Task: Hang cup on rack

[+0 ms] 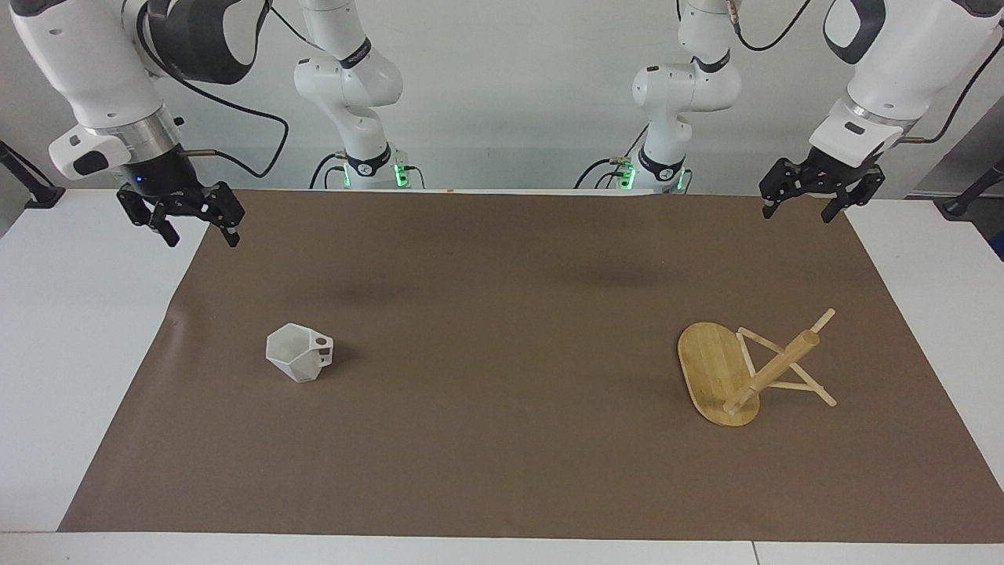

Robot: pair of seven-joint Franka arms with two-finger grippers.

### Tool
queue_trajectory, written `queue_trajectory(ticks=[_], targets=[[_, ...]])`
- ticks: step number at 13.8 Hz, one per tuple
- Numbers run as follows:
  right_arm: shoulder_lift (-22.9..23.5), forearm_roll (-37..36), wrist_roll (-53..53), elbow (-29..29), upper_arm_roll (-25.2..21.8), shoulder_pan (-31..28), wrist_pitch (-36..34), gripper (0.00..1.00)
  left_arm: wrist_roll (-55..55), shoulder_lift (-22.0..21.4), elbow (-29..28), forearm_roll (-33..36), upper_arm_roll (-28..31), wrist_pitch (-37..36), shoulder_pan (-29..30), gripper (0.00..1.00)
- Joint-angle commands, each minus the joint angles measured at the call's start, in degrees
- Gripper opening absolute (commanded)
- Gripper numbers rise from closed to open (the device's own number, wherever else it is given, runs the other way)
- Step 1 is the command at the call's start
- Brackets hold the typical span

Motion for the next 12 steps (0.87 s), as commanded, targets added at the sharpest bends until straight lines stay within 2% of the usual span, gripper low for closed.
queue_trajectory(ticks=[1,9,12], targets=[[-0.26,-1.19,0.35,-4.44,0.66,-0.16,5.94,1.0,-0.22,-1.26,-1.32,0.91,-0.14,-0.16,0.29,1.0],[6.77,-0.49,0.26,-7.6,0.75,-0.25,14.11,1.0,-0.21,-1.26,-1.32,0.91,-0.14,-0.24,0.29,1.0],[8.61,-0.48,0.44,-12.08,1.18,-0.16,21.92,1.0,-0.21,-1.26,-1.32,0.91,-0.14,-0.24,0.29,1.0]])
